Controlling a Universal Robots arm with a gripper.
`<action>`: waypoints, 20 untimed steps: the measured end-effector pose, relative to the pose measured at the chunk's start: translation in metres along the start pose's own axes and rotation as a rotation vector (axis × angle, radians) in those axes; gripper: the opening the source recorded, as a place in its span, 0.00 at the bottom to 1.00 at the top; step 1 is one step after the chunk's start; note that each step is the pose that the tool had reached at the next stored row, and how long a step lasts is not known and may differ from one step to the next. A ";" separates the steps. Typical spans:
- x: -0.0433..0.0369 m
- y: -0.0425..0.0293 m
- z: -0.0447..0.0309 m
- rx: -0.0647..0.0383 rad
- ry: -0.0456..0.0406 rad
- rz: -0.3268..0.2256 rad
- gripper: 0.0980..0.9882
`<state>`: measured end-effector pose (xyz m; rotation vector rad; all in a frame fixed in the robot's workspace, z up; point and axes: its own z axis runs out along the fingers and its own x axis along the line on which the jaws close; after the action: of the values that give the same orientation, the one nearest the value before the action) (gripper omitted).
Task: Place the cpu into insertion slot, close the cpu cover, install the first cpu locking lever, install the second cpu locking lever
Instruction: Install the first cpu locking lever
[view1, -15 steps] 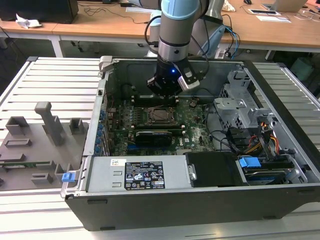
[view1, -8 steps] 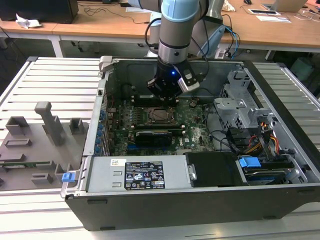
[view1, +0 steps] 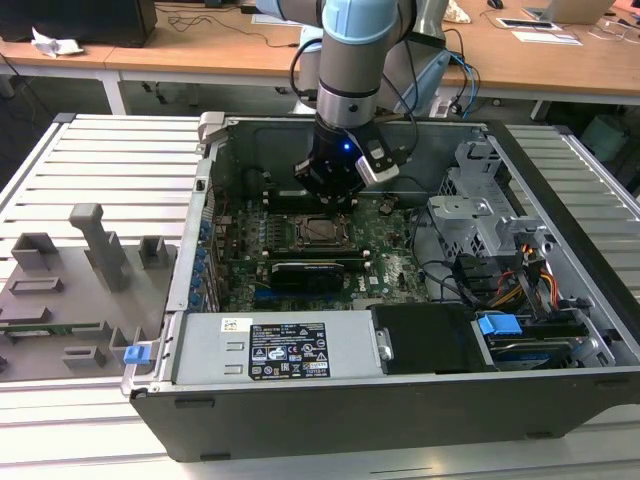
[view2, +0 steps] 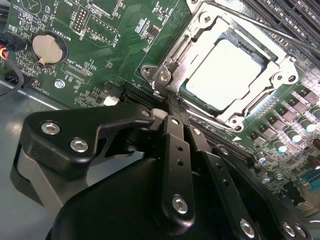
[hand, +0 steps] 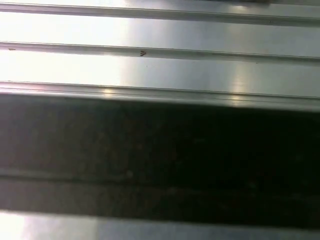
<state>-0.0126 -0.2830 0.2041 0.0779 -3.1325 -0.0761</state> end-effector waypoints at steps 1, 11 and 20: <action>0.0000 0.0000 0.0002 0.002 0.0000 0.000 0.01; -0.0003 -0.0001 0.0028 0.009 0.0004 0.000 0.01; -0.0001 -0.0025 -0.0145 0.009 0.0003 0.000 0.01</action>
<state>-0.0122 -0.2862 0.2185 0.0780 -3.1328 -0.0621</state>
